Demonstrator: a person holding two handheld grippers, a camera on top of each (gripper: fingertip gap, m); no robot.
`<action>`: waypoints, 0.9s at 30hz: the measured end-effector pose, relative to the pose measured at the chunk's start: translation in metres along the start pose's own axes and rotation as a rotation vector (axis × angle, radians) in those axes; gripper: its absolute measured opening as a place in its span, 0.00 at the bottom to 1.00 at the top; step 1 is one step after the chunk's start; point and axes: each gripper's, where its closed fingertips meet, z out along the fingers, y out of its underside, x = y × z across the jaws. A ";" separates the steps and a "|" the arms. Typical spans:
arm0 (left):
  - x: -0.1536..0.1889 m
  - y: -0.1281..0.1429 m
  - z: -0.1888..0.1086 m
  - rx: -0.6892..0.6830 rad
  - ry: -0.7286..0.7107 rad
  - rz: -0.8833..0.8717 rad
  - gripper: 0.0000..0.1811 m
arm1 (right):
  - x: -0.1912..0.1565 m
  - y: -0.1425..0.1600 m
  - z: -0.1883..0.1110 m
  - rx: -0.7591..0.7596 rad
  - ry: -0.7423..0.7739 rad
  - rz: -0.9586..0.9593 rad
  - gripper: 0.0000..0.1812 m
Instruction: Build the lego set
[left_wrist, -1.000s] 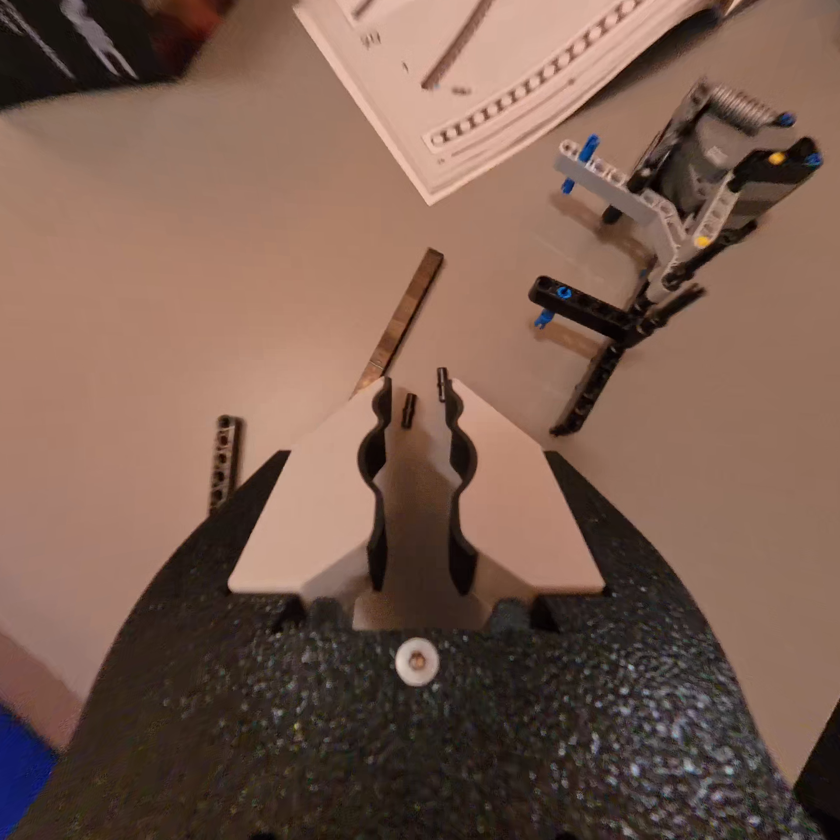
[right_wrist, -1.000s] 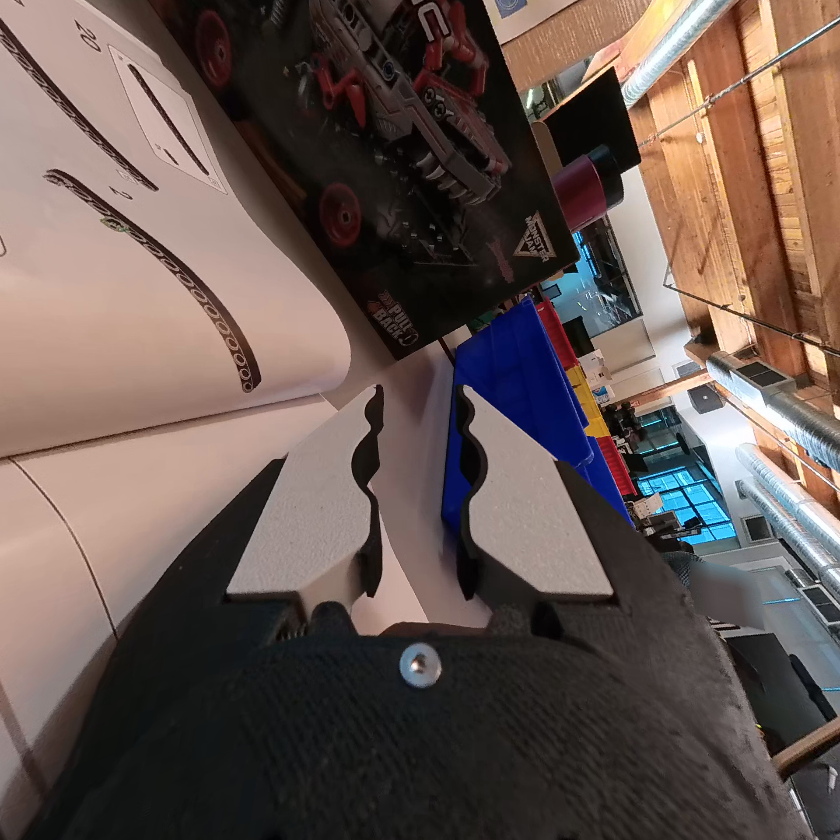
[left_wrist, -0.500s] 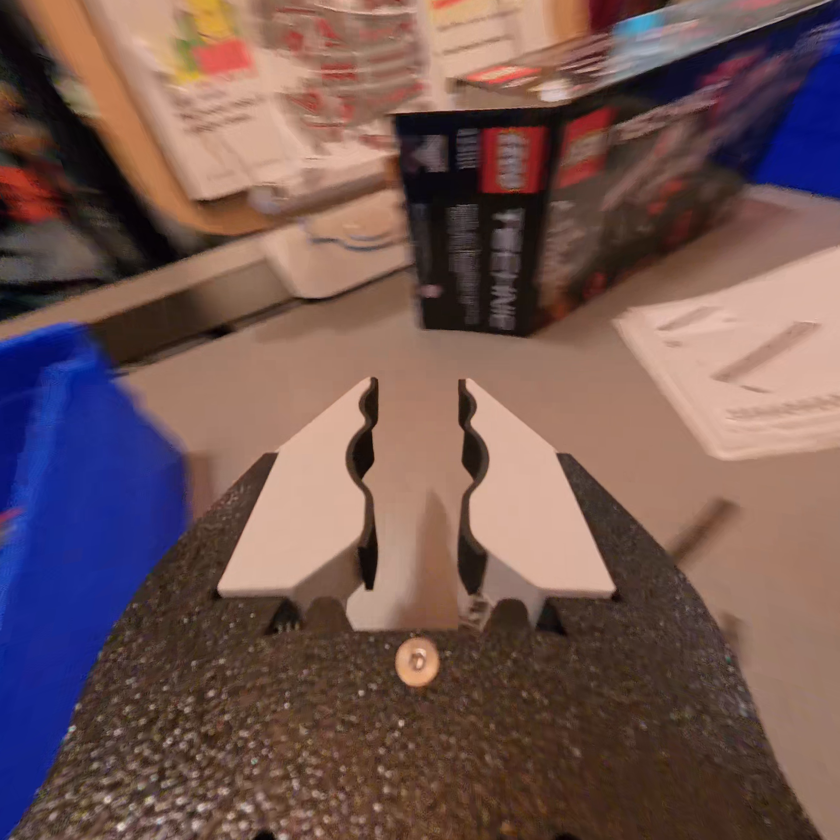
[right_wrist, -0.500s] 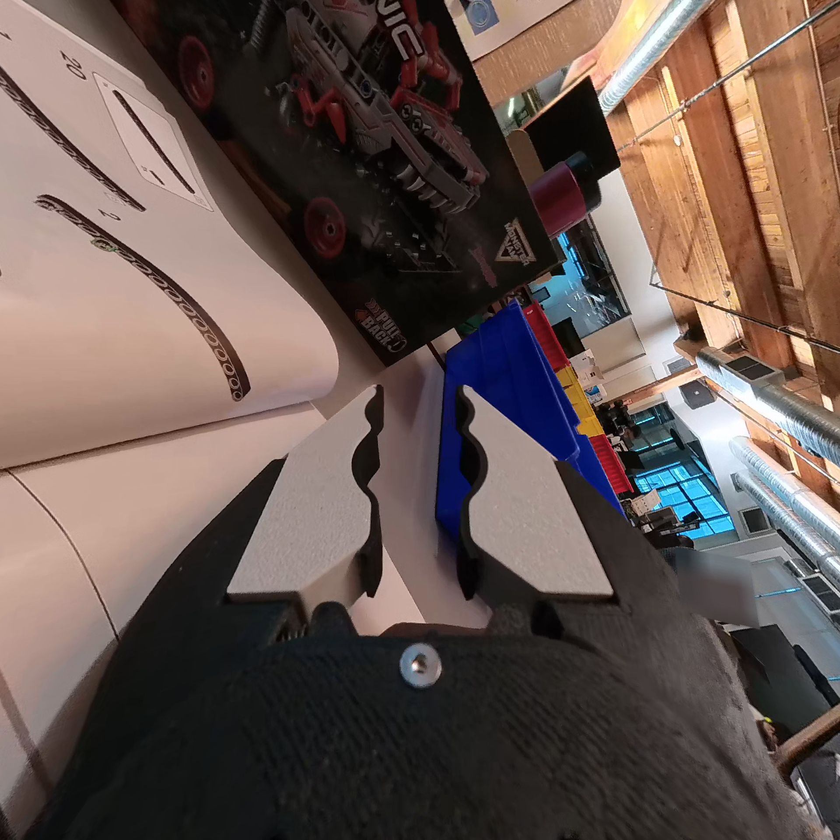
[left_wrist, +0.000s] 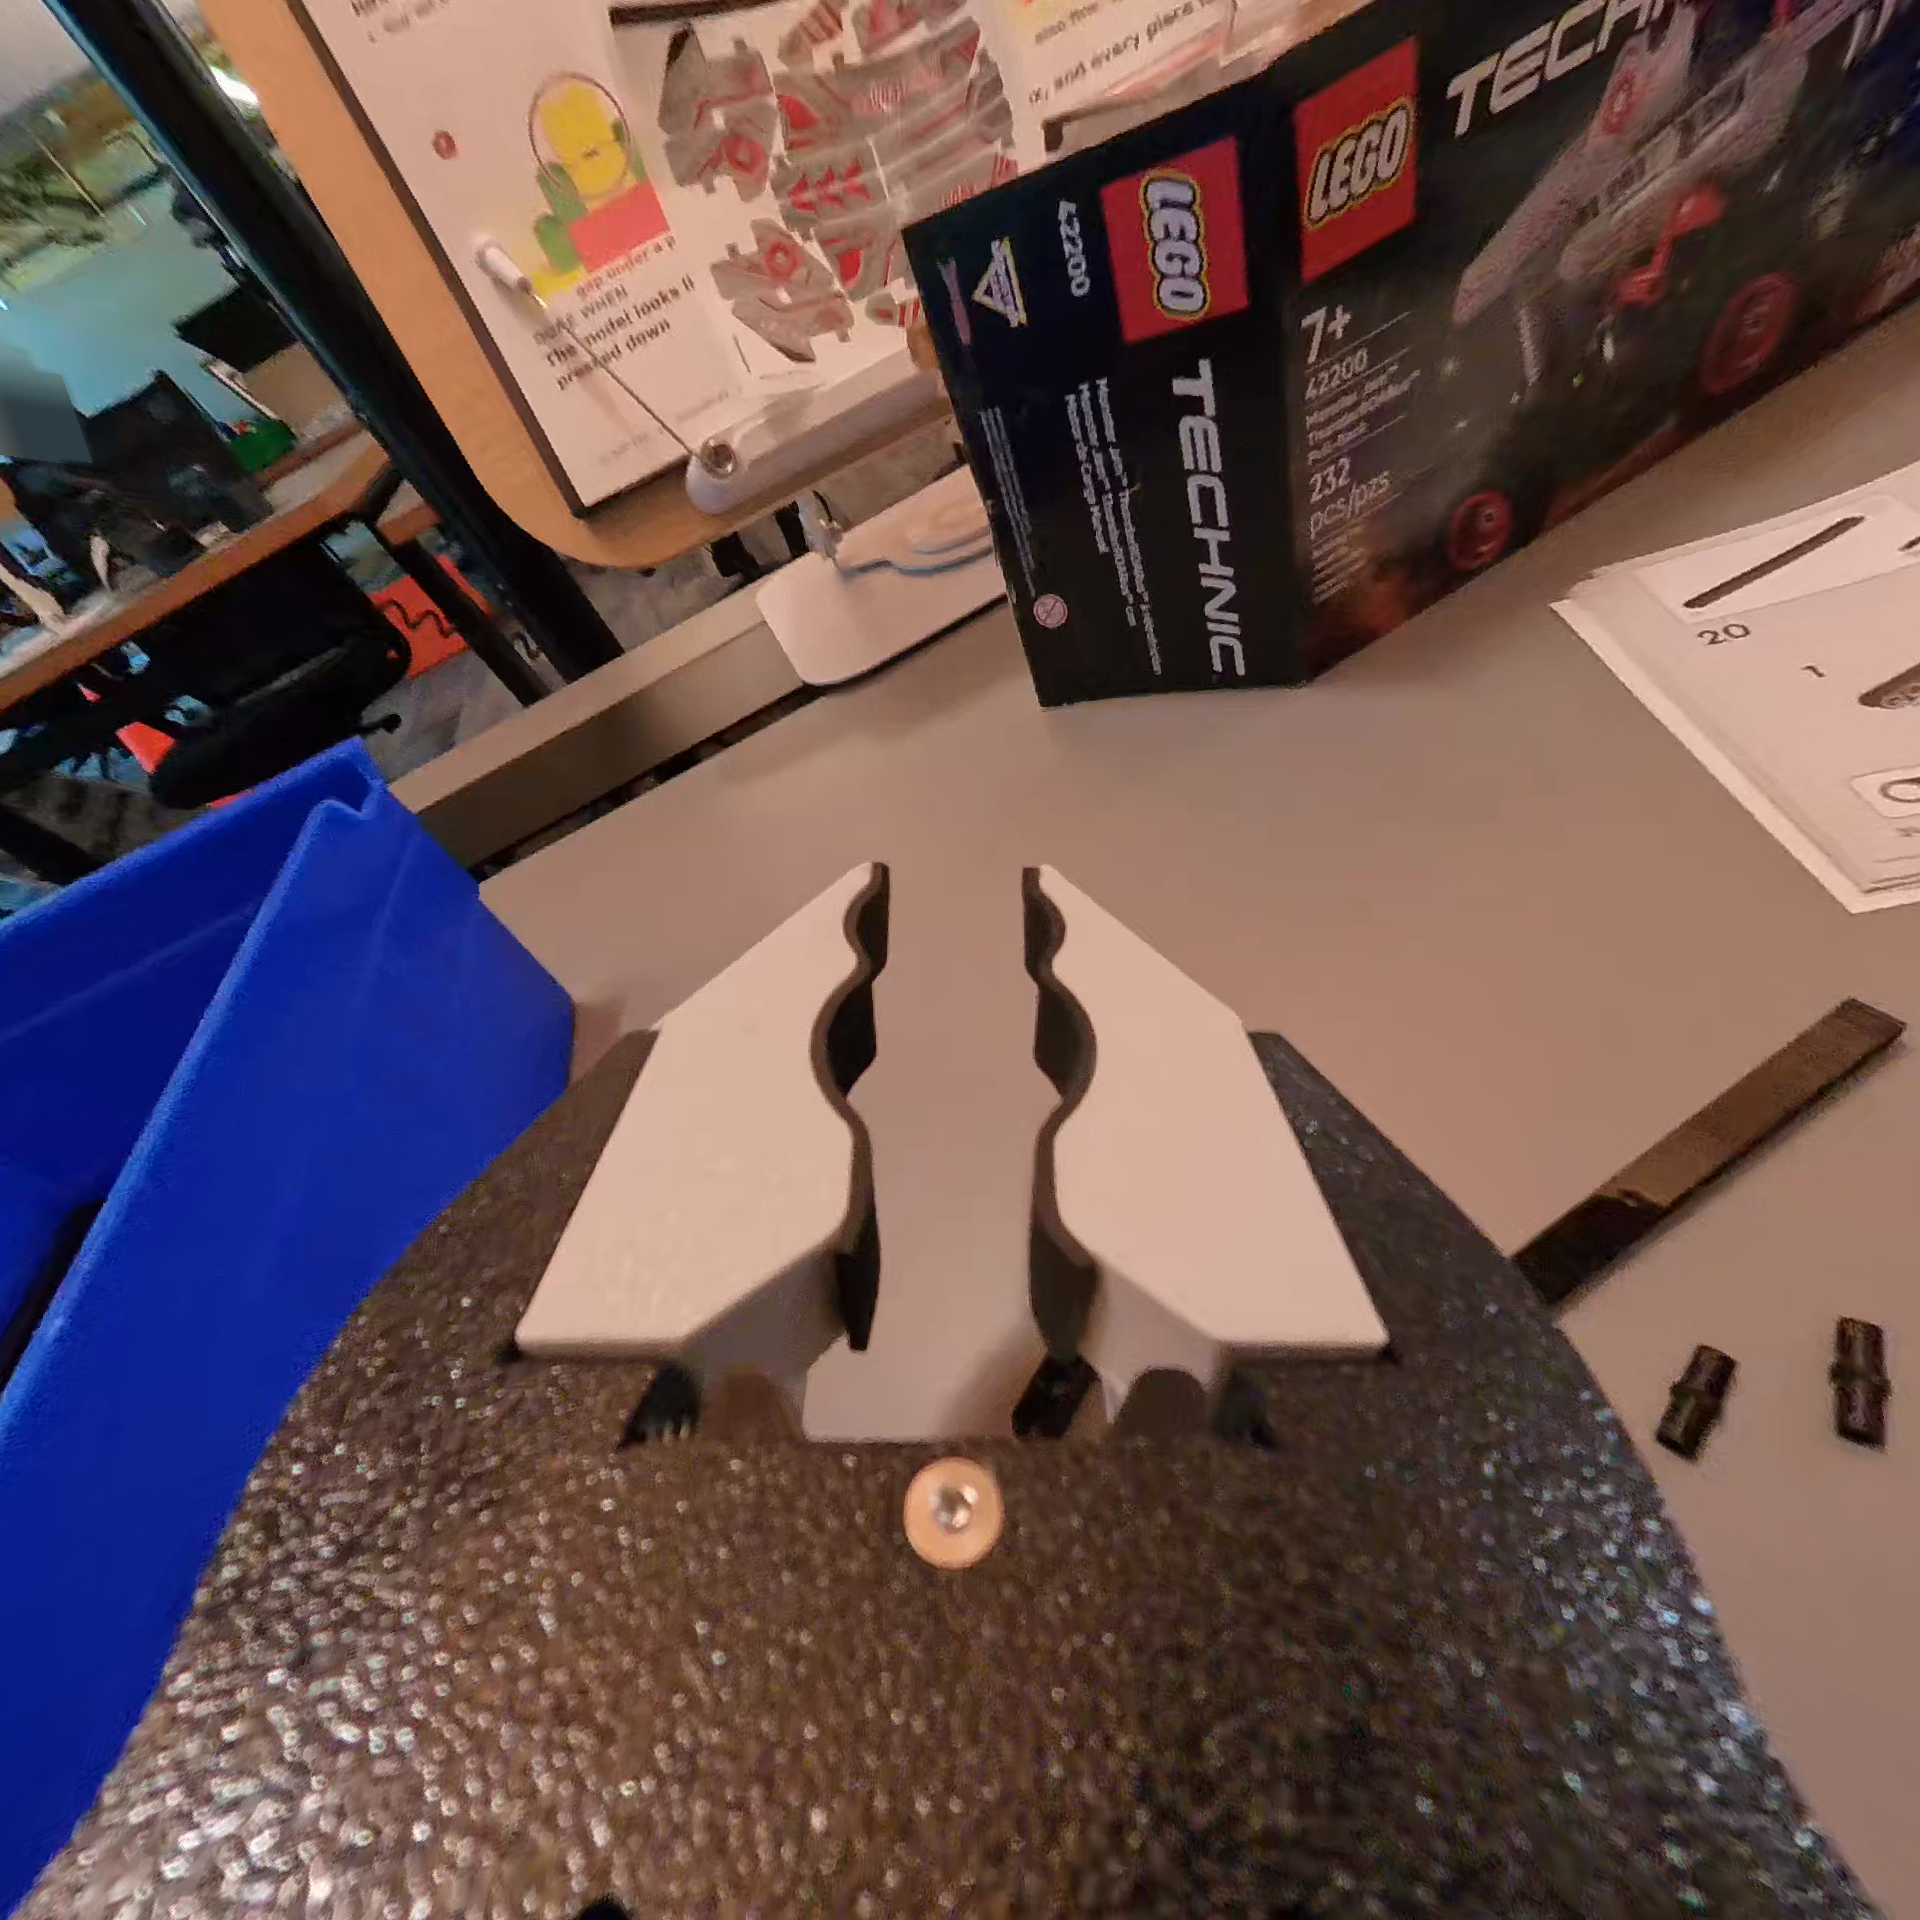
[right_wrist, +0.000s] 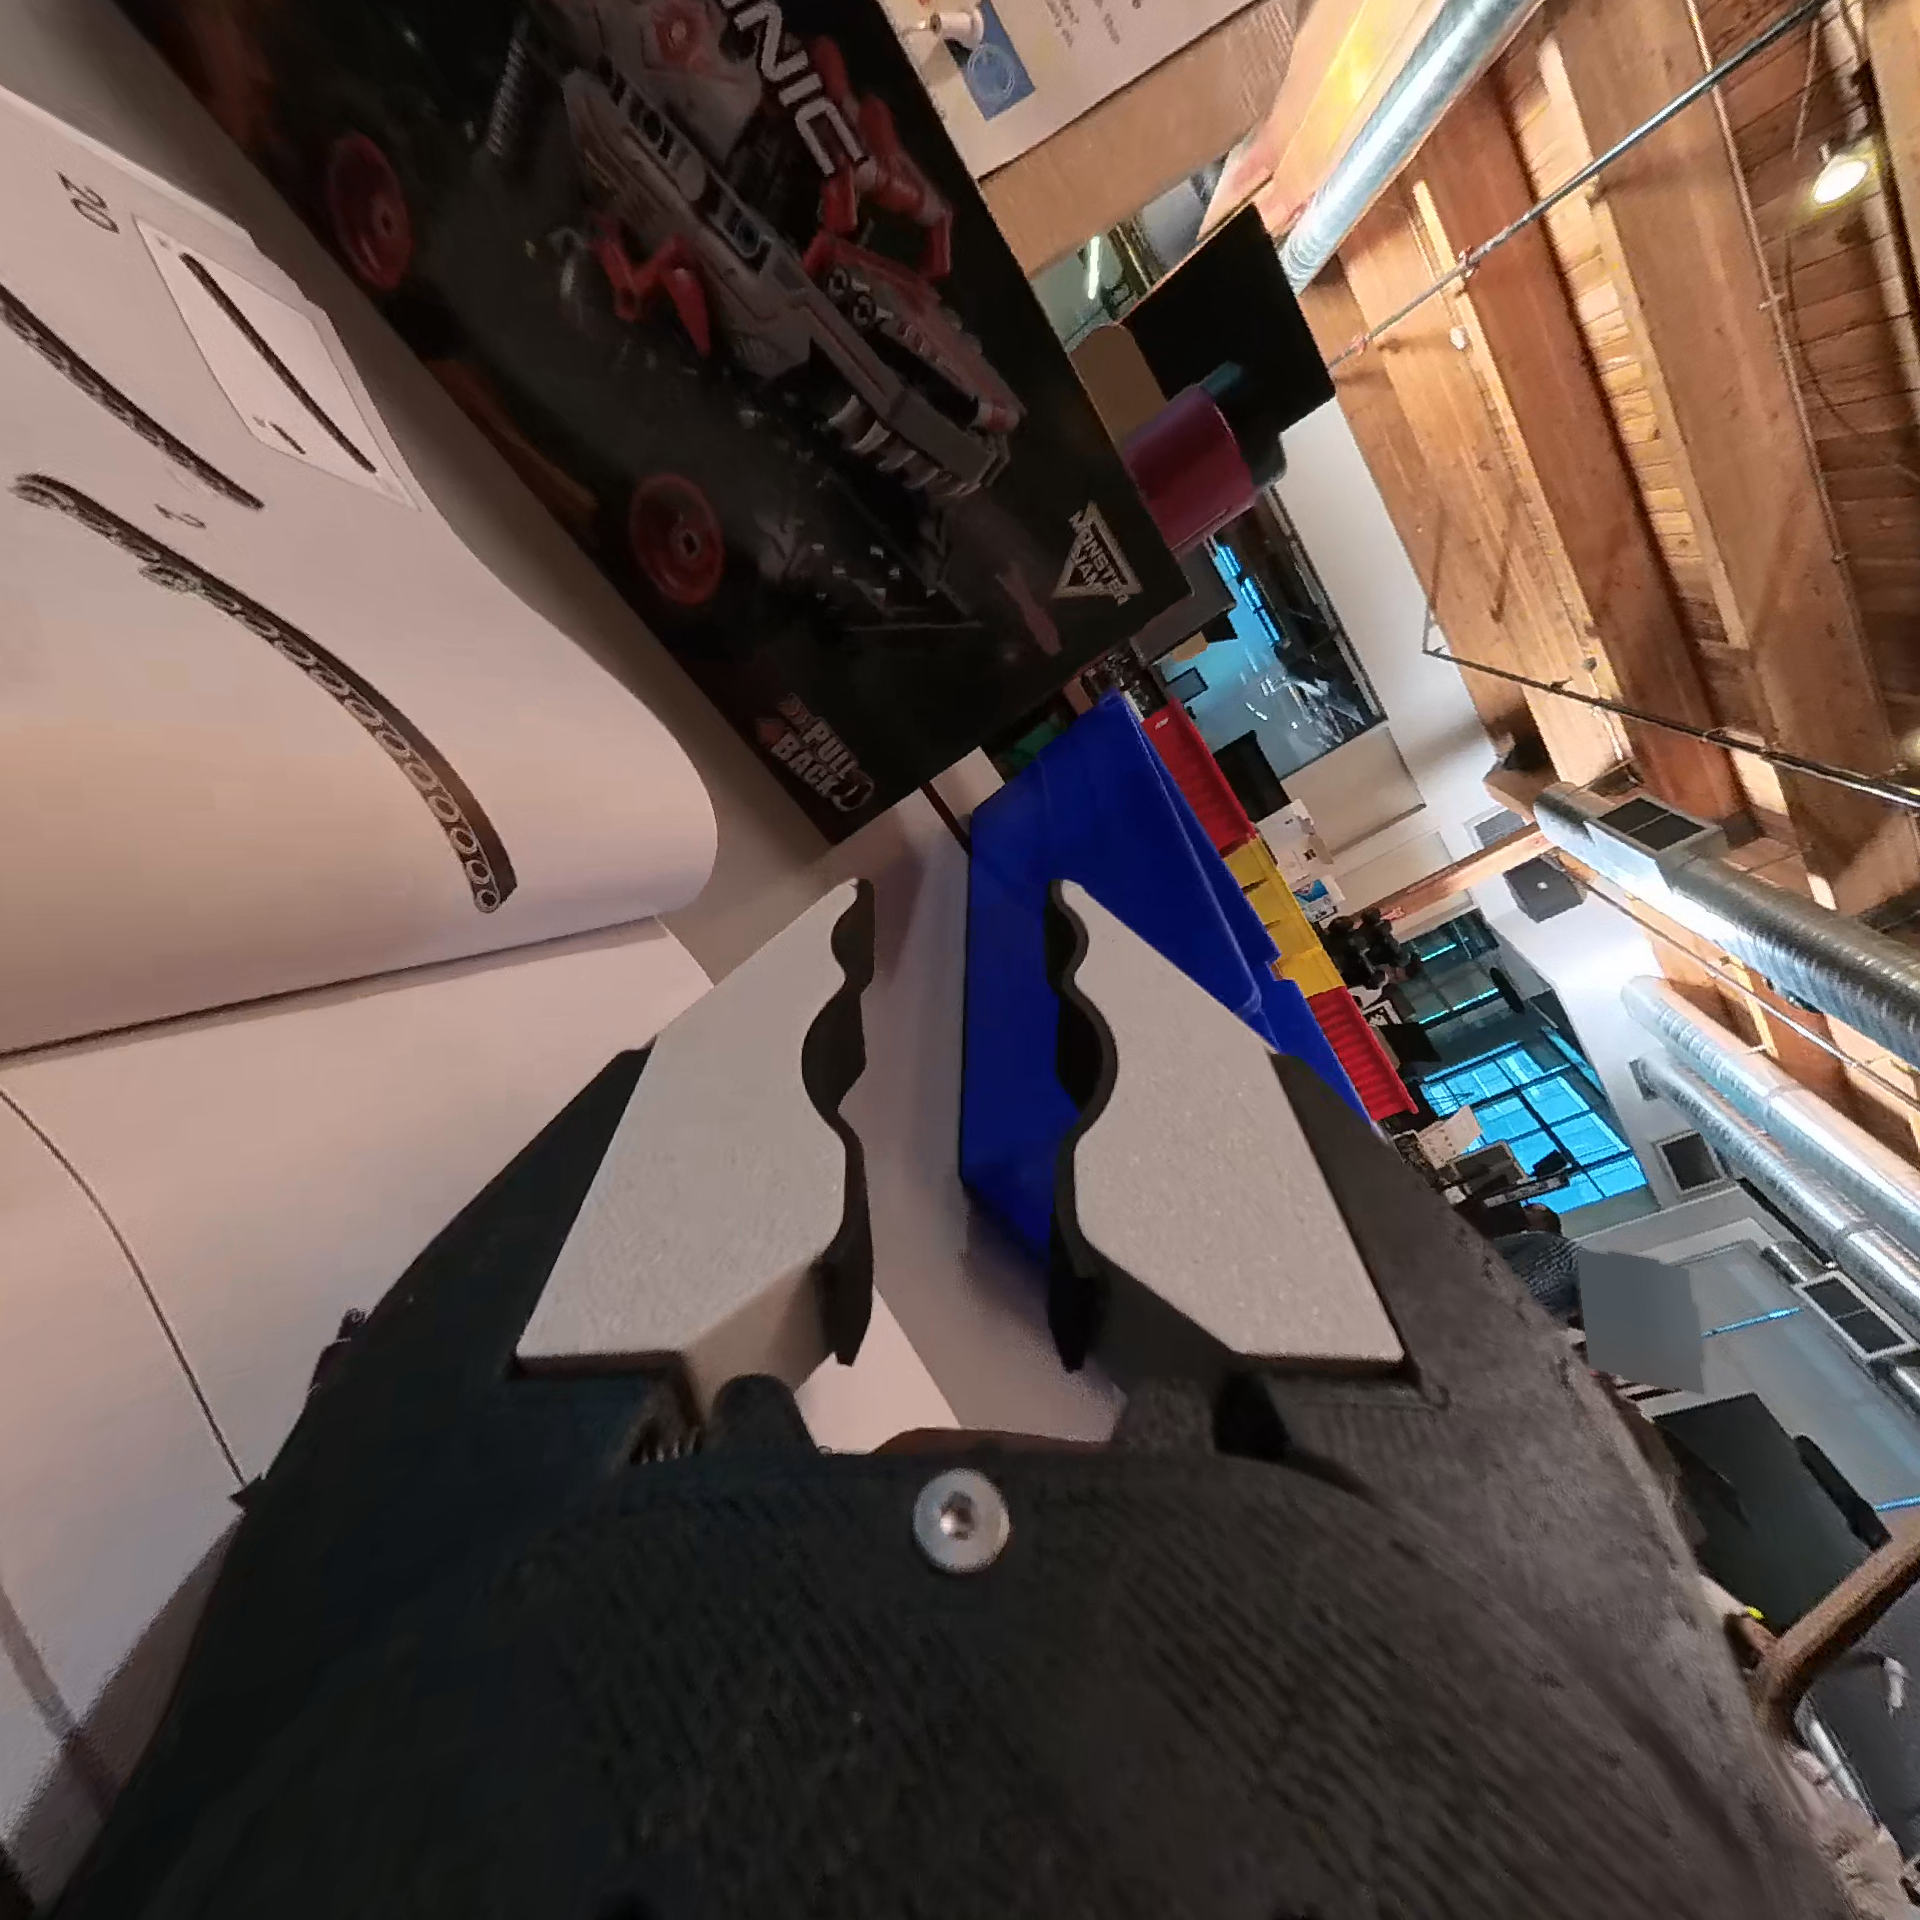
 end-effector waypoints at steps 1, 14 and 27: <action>0.000 0.001 0.001 -0.009 0.005 -0.008 0.13 | -0.002 -0.001 0.000 0.000 -0.007 -0.010 0.17; 0.010 0.007 0.004 -0.062 0.086 -0.014 0.13 | -0.056 -0.041 -0.018 0.085 -0.444 0.076 0.10; -0.029 -0.006 -0.006 -0.050 -0.028 0.032 0.13 | -0.090 -0.029 -0.013 -0.007 -0.553 0.002 0.00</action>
